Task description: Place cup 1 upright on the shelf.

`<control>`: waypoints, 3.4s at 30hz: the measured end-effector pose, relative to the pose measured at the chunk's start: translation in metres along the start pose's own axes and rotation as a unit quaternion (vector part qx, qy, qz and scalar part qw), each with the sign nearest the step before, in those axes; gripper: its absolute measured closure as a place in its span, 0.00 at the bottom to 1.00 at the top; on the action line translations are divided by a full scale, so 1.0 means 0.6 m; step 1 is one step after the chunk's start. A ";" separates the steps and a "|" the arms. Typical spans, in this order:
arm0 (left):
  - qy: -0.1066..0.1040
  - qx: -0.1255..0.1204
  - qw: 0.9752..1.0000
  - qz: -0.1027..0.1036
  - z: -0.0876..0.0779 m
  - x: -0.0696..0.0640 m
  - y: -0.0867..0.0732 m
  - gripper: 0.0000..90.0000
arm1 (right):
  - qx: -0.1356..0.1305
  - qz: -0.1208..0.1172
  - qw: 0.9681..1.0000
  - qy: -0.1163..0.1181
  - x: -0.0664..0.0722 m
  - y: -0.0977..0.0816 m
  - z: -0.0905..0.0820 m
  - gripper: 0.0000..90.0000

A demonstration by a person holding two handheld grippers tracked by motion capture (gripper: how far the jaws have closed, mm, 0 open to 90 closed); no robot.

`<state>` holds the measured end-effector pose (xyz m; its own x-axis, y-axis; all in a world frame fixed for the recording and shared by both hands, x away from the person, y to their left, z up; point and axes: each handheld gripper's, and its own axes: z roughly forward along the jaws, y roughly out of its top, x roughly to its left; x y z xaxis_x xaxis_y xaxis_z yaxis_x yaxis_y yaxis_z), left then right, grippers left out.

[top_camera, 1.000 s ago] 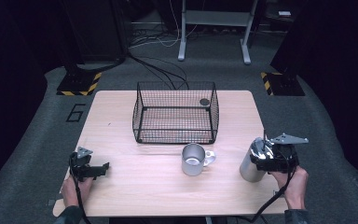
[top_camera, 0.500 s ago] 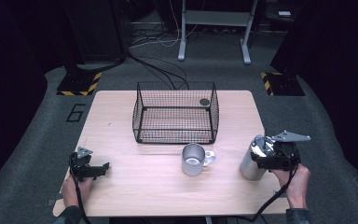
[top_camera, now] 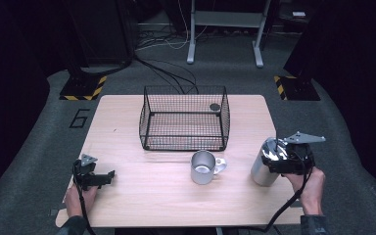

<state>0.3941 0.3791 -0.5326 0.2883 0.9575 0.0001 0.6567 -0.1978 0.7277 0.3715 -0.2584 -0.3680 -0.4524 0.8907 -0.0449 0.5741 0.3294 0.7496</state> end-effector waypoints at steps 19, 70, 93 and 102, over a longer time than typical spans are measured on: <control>0.000 0.000 1.000 0.000 0.000 0.000 0.000 0.00 | 0.003 -0.008 1.000 0.016 0.012 0.037 -0.007 0.04; 0.000 0.000 1.000 0.000 0.000 0.000 0.000 0.00 | -0.003 -0.041 0.998 0.049 0.056 0.137 -0.008 0.04; 0.000 0.000 1.000 0.000 0.000 0.000 0.000 0.00 | -0.009 -0.065 0.996 0.066 0.090 0.195 0.007 0.04; 0.000 0.000 1.000 0.000 0.000 0.000 0.000 0.00 | -0.012 -0.078 0.994 0.078 0.111 0.222 0.020 0.04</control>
<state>0.3941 0.3792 -0.5326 0.2885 0.9575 0.0007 0.6567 -0.1984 0.7276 0.4264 -0.1516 -0.2792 -0.6367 0.7687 -0.0608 0.4723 0.4511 0.7572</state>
